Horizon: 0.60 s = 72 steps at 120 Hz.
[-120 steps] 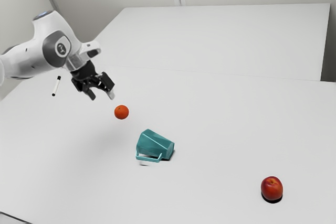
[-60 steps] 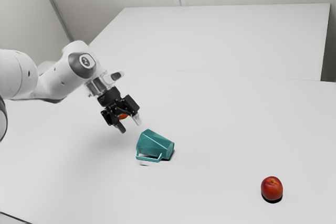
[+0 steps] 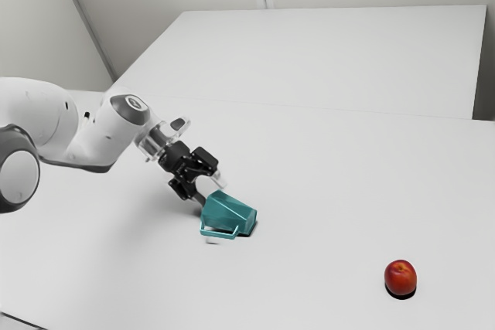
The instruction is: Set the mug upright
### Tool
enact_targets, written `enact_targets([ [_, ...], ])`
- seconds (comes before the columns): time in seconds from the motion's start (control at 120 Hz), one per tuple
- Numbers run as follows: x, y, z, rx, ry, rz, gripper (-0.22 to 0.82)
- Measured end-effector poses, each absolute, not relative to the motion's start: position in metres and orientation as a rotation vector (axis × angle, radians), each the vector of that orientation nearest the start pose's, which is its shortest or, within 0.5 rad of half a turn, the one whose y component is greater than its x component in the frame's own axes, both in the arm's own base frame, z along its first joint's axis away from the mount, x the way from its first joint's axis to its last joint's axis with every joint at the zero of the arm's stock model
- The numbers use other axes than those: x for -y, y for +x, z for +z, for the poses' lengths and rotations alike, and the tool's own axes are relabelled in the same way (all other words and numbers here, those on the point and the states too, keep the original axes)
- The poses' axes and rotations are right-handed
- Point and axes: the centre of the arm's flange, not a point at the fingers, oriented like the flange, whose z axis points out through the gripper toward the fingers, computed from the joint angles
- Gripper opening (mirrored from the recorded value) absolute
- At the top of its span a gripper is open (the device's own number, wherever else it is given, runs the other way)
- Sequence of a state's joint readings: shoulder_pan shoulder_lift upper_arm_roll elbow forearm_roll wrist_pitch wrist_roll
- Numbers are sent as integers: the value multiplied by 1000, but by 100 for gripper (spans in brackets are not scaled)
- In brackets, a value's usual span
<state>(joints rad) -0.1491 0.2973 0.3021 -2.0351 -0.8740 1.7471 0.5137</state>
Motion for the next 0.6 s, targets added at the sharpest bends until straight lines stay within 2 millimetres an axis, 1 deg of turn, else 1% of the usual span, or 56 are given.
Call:
enact_targets([
  [0.042,-10,548,292,-82,2280,-307,60],
  [0.1,-9,548,290,-83,2269,-300,55],
  [0.4,-3,548,275,-95,2238,-303,19],
  [0.525,-1,549,274,-90,2235,-298,3],
  [0.6,-1,550,274,-89,2237,-294,-3],
])
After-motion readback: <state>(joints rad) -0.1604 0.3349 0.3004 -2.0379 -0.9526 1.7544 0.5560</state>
